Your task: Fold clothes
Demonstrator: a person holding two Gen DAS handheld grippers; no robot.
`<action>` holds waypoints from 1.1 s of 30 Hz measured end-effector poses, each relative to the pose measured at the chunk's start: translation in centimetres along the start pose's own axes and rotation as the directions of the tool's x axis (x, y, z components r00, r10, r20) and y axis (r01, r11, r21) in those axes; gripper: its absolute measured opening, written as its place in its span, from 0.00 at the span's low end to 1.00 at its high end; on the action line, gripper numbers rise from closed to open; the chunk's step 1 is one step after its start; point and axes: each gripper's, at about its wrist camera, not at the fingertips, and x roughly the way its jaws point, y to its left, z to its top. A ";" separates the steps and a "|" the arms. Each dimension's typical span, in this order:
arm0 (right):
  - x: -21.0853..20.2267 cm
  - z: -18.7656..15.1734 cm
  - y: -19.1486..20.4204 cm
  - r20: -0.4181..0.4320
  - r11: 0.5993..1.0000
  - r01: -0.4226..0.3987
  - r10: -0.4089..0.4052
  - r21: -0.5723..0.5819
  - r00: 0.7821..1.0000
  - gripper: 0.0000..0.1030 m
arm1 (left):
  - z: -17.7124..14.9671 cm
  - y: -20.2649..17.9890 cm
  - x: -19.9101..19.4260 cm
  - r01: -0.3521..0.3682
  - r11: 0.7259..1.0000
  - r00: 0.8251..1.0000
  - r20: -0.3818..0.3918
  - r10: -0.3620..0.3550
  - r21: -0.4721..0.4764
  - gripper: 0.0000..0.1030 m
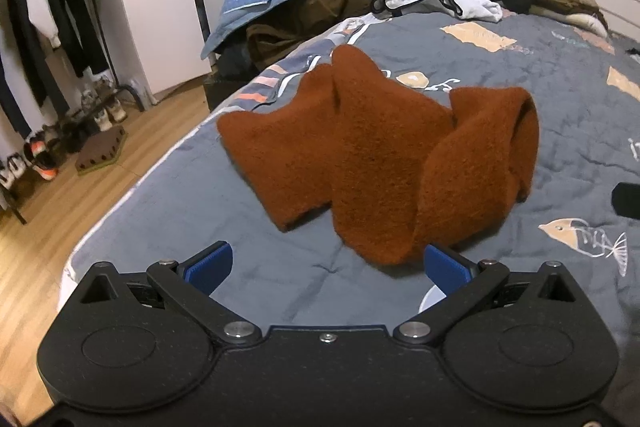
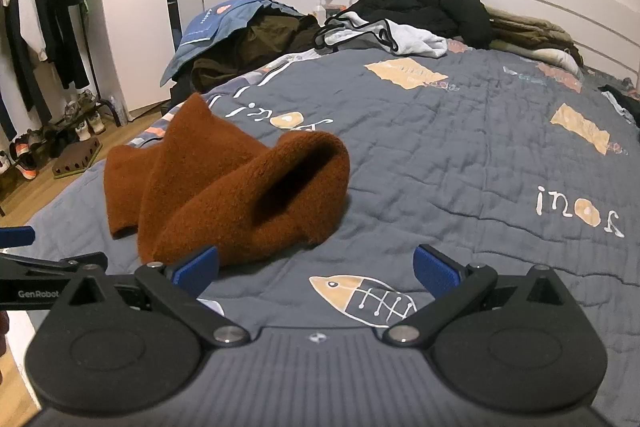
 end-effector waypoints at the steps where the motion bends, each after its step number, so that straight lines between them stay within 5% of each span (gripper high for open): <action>1: 0.0 0.0 0.0 0.001 1.000 -0.002 0.002 0.001 1.000 1.00 | 0.2 0.2 -0.1 0.021 1.000 1.000 -0.006 -0.021 -0.012 1.00; 5: -0.1 -0.1 0.3 0.005 1.000 -0.002 0.002 0.000 1.000 1.00 | 0.5 0.4 -0.3 0.070 0.997 0.998 -0.004 -0.070 -0.022 1.00; 18: 0.0 0.0 0.1 -0.003 1.000 -0.015 0.015 0.010 1.000 1.00 | 0.4 1.3 -0.6 0.052 0.996 0.998 0.044 -0.049 -0.078 1.00; 33: 0.3 -0.2 0.2 -0.024 0.998 -0.061 0.061 0.013 0.998 1.00 | 0.3 0.8 -0.8 0.042 0.998 0.996 0.079 -0.039 -0.038 1.00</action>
